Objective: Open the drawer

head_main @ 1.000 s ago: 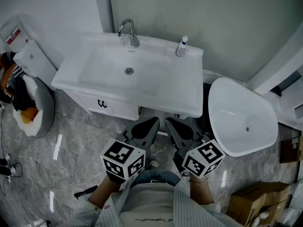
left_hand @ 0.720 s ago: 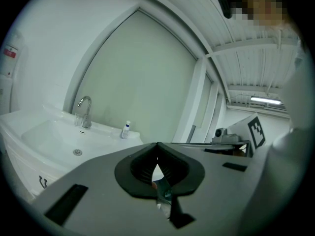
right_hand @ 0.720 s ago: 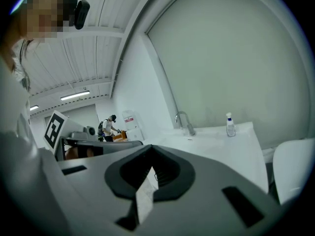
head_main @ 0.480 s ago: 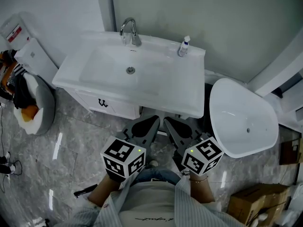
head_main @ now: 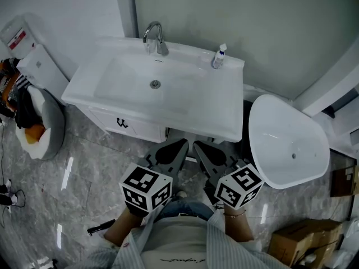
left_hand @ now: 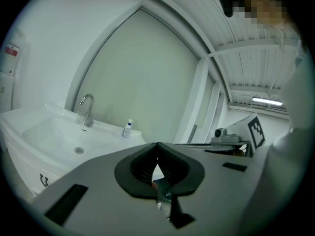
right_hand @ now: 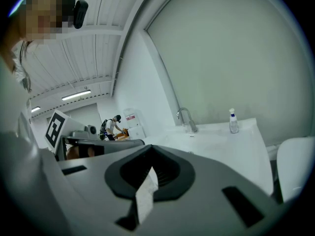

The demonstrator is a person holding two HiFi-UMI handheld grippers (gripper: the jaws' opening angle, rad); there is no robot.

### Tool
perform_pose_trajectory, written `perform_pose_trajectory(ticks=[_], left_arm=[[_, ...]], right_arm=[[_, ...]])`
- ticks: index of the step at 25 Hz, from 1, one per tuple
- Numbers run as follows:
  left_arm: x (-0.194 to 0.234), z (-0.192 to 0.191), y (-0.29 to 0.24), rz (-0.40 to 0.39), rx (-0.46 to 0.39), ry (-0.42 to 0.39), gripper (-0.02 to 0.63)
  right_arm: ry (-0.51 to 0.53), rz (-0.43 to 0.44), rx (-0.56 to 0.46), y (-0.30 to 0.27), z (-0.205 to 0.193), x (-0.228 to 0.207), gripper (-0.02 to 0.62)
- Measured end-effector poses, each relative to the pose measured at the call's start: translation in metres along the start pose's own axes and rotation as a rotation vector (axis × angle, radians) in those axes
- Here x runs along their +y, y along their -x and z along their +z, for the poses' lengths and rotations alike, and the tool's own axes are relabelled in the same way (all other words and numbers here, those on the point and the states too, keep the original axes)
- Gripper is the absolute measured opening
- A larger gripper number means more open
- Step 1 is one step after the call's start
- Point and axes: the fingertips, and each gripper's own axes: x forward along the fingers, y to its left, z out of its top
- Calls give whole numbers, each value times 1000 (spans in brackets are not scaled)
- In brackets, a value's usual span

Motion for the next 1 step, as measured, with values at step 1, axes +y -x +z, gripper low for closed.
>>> perform_pose_trajectory(ticks=[1], left_arm=[[1,0,0,0,1,1,17]], right_arm=[[-2,-1,0,0,-1,-1,6]])
